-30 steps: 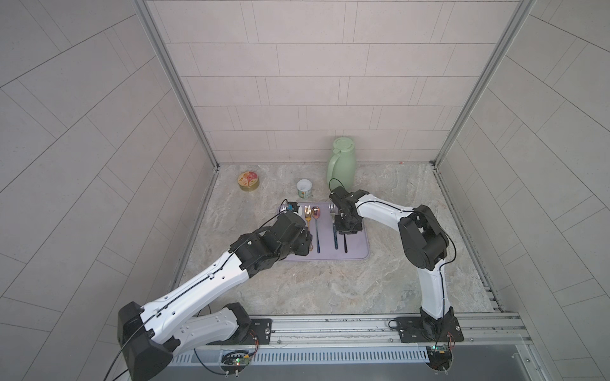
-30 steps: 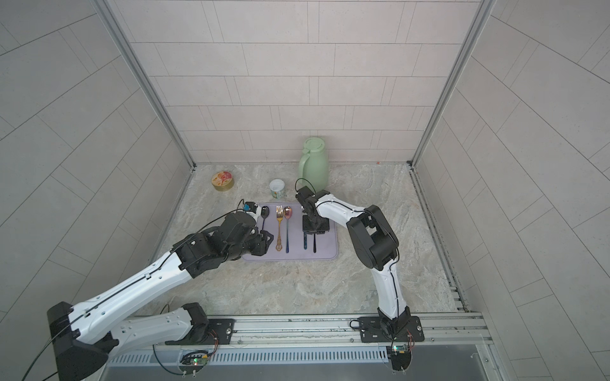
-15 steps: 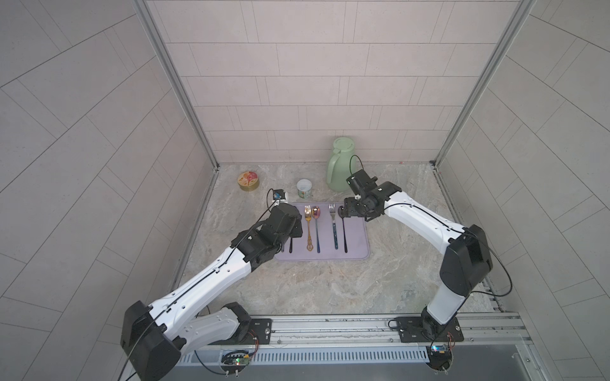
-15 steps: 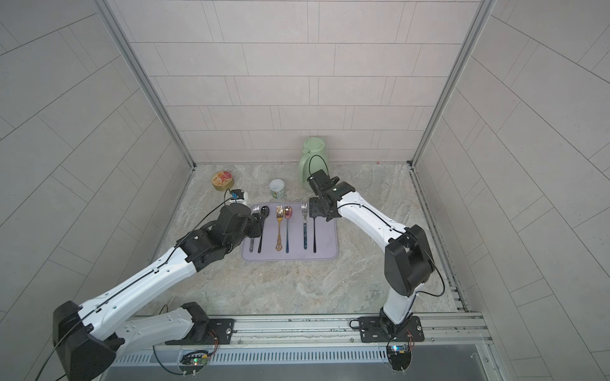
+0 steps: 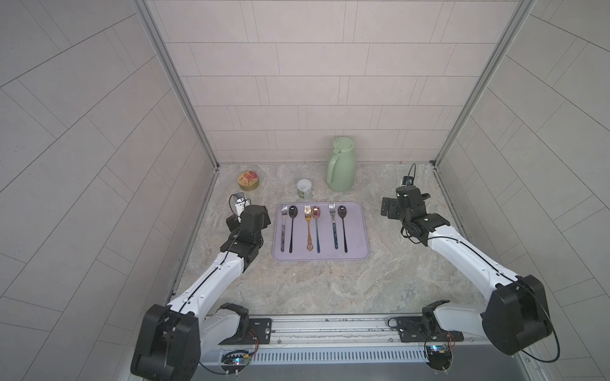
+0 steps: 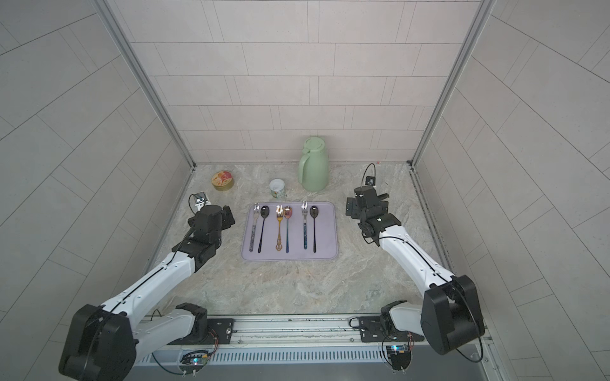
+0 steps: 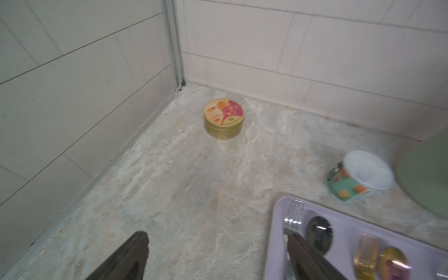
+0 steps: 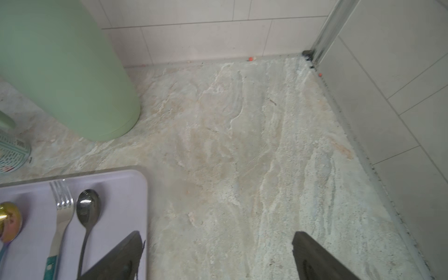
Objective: Set the spoon and fork side by side
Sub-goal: Reset both arms
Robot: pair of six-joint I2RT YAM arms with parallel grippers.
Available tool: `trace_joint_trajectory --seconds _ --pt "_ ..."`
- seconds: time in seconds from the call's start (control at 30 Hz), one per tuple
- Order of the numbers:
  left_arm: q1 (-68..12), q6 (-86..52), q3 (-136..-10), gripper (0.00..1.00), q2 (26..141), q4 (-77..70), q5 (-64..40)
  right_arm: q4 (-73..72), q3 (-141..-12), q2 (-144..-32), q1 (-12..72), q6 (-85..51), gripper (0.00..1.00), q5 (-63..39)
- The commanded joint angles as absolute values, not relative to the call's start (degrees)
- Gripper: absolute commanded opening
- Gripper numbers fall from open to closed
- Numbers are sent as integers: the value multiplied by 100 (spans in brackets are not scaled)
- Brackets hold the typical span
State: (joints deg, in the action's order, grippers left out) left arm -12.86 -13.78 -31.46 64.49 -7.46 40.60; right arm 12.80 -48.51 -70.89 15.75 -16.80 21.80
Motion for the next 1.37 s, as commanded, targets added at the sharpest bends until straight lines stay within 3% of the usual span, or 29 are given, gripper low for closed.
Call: trace_joint_trajectory --seconds 0.0,0.2,0.37,0.57,0.67,0.77,0.87,1.33 --pt "-945 -1030 -2689 100 6924 -2498 3941 -711 -4012 -7060 1238 -748 100 2155" --pt "-868 -693 -2933 100 8178 -2966 3779 -2009 -3313 -7656 472 -789 100 1596" --pt "-777 -424 -2546 100 8262 -3864 3201 -3252 -2792 -8109 259 -625 100 1657" --pt "-654 -370 -2761 100 8638 -3791 2767 -4056 -2516 -8522 54 -715 100 1308" --pt "-606 -404 -2616 100 8614 -4045 2660 -5687 -1964 -8966 41 -647 100 1168" --pt "-606 -283 -2273 100 8971 -5125 2568 -4924 -2122 -8716 41 -680 100 1221" --pt "-595 -342 -2431 100 8759 -4399 2511 -5193 -2107 -8831 59 -641 100 1195" --pt "-588 -343 -2409 100 8780 -4511 2522 -5009 -2171 -8815 141 -524 100 1169"
